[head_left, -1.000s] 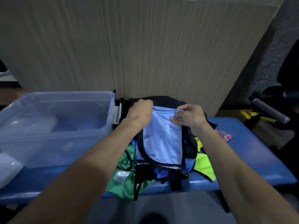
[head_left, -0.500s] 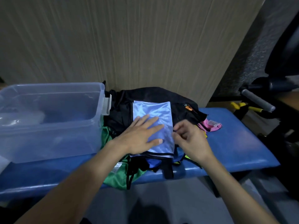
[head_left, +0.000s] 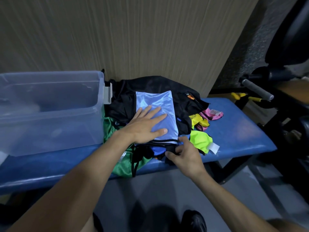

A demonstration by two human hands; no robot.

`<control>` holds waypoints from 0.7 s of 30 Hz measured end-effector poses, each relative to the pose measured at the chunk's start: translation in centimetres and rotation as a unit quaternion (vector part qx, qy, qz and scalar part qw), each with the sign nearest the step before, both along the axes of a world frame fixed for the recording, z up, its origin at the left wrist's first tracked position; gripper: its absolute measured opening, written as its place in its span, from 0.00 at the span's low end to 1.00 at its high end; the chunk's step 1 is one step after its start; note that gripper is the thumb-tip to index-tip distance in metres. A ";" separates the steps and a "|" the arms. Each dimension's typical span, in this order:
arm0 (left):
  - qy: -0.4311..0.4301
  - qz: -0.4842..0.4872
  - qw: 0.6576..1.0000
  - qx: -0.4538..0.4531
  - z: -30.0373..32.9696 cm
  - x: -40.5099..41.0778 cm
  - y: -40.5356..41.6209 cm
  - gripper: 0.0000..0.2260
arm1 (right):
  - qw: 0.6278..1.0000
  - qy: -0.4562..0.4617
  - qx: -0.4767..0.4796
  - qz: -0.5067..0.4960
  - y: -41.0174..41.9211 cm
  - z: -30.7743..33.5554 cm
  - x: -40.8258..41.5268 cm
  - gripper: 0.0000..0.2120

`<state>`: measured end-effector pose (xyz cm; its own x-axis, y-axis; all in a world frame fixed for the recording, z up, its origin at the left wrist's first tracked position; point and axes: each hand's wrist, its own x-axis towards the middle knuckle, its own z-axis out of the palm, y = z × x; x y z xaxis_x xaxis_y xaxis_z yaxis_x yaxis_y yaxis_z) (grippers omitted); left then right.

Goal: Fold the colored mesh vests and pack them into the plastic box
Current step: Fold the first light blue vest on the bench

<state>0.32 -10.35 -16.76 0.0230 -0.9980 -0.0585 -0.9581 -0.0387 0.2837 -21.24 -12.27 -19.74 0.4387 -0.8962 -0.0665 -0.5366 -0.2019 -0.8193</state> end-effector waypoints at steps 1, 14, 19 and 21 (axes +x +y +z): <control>-0.002 -0.002 1.000 0.000 -0.1 0.0 0.0 0.32 | 1.000 -0.010 0.013 -0.002 0.1 0.0 0.0 0.24; -0.028 -0.068 0.996 -0.050 -1.0 2.2 0.1 0.31 | 0.987 -0.137 0.079 0.036 1.9 1.0 -2.1 0.16; -0.026 -0.077 0.988 -0.131 -0.7 2.5 -0.1 0.26 | 0.985 -0.143 0.091 0.040 2.3 1.7 -2.1 0.08; 0.001 -0.099 0.975 -0.197 0.0 1.5 0.2 0.22 | 0.985 -0.140 0.093 0.043 2.2 1.7 -2.0 0.08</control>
<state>1.78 -10.16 -16.77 -0.1715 -0.9281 0.3305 -0.9356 0.2585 0.2404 -23.25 -10.02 -18.05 0.5365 -0.8389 -0.0919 -0.2727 -0.0693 -0.9596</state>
